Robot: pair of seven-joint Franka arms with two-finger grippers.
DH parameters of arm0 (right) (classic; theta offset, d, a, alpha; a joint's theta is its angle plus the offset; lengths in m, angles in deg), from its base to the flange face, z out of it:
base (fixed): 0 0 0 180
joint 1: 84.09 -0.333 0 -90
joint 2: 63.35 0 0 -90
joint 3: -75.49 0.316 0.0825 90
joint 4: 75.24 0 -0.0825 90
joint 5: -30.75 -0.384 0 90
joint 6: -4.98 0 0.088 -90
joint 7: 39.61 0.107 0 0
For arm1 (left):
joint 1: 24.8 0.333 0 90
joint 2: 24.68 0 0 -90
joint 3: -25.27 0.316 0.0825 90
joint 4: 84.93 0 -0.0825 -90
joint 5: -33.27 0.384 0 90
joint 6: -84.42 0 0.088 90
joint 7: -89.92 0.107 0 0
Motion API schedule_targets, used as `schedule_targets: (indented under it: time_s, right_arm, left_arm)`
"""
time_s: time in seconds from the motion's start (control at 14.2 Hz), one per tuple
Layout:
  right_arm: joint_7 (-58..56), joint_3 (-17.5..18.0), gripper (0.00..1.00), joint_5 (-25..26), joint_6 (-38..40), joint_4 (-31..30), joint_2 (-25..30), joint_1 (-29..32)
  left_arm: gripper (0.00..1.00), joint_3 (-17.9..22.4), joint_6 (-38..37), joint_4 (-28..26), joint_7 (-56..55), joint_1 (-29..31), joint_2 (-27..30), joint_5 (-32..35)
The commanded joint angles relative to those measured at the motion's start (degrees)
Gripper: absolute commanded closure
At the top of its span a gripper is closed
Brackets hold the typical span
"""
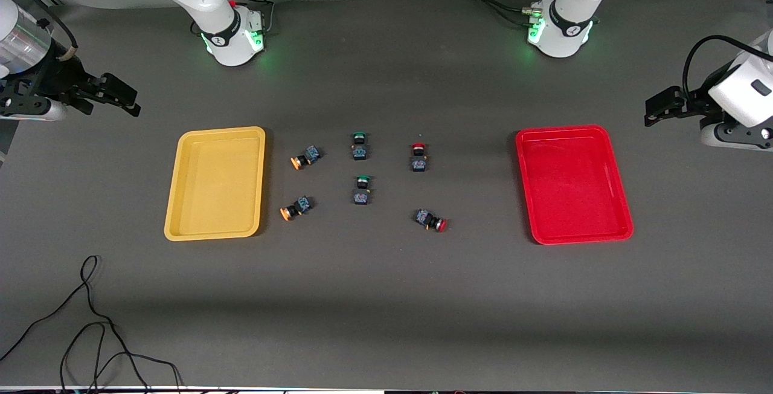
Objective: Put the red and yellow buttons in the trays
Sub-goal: 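Reach the right gripper to an orange button while the left gripper reaches a red button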
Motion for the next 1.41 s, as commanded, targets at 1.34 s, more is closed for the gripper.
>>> schedule_targets:
  time_s: [1.34]
  right_arm:
    - [54.60,2.53,0.00,-4.71,-35.82,-17.92,-23.49,-20.18]
  left_arm:
    - [0.00,-11.83,7.50,-3.11,-27.58,-15.24,-2.71,0.06]
